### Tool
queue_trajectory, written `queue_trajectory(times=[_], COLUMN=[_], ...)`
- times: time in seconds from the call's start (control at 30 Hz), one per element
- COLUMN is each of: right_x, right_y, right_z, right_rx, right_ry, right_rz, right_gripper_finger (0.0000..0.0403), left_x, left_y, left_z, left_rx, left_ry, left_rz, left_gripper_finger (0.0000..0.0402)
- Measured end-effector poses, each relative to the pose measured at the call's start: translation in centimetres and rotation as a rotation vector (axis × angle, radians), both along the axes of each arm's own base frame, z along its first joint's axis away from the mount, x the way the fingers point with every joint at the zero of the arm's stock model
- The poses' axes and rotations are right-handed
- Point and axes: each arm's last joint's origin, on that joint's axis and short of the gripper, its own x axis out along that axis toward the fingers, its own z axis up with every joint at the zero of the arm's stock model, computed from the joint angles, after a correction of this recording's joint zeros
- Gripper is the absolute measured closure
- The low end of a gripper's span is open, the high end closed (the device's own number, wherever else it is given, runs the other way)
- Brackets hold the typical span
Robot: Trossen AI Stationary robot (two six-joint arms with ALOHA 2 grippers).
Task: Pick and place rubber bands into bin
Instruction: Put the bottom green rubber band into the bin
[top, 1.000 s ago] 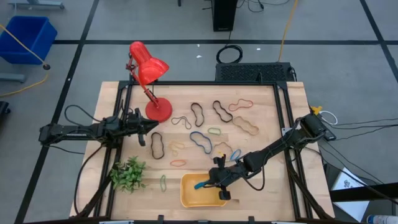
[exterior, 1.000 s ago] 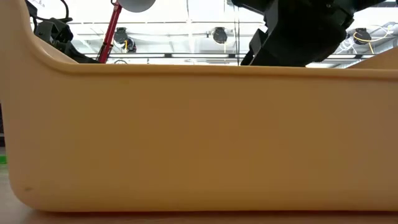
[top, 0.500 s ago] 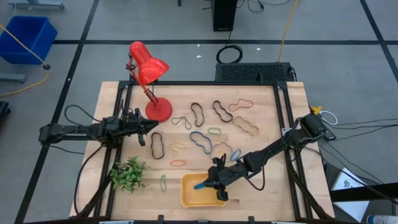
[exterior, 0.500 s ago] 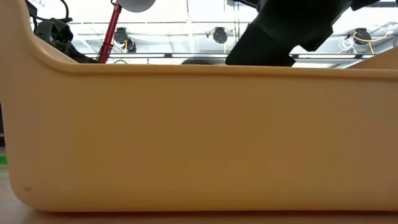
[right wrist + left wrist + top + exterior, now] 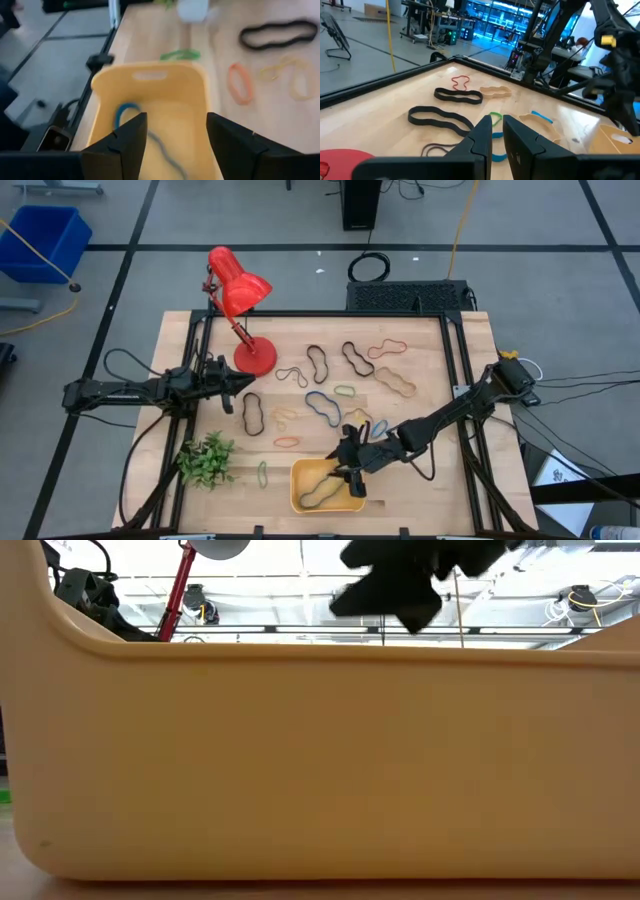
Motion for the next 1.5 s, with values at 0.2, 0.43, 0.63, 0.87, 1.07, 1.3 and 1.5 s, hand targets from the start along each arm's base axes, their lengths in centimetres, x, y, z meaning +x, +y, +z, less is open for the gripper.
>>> queue_trajectory(times=[0.2,0.43,0.63,0.87,1.07,1.3,1.5], right_x=[-0.9,-1.8,-1.9,-1.8,-1.8,-2.1,-4.8], right_y=[-0.6,-1.1,-1.1,-1.3,-1.3,-1.4,-2.6], right_z=[3.0,5.3,5.5,5.7,5.7,6.4,8.0], right_rx=[0.016,0.045,0.051,0.071,0.054,-0.013,-0.001], right_ry=[-0.091,-0.142,-0.153,-0.179,-0.176,-0.205,-0.292], right_rz=[-0.047,-0.048,-0.050,-0.110,-0.104,-0.054,0.013], right_gripper_finger=[0.0201,0.0200,0.0203,0.0200,0.0203,0.0200,0.0203], left_x=[0.0,0.0,-0.1,0.0,0.0,-0.1,0.0], left_y=[0.0,-0.2,-0.3,-0.4,-0.5,-0.7,-1.8], left_z=[0.3,2.0,2.1,2.0,2.0,2.4,5.2], left_rx=[-0.002,-0.024,-0.063,-0.072,-0.174,-0.202,-0.147], left_ry=[-0.034,-0.212,-0.231,-0.219,-0.232,-0.274,-0.361], left_rz=[0.000,-0.079,-0.102,-0.157,-0.169,-0.233,-0.428], left_gripper_finger=[0.0350,0.0350,0.0350,0.0312,0.0256,0.0240,0.0262])
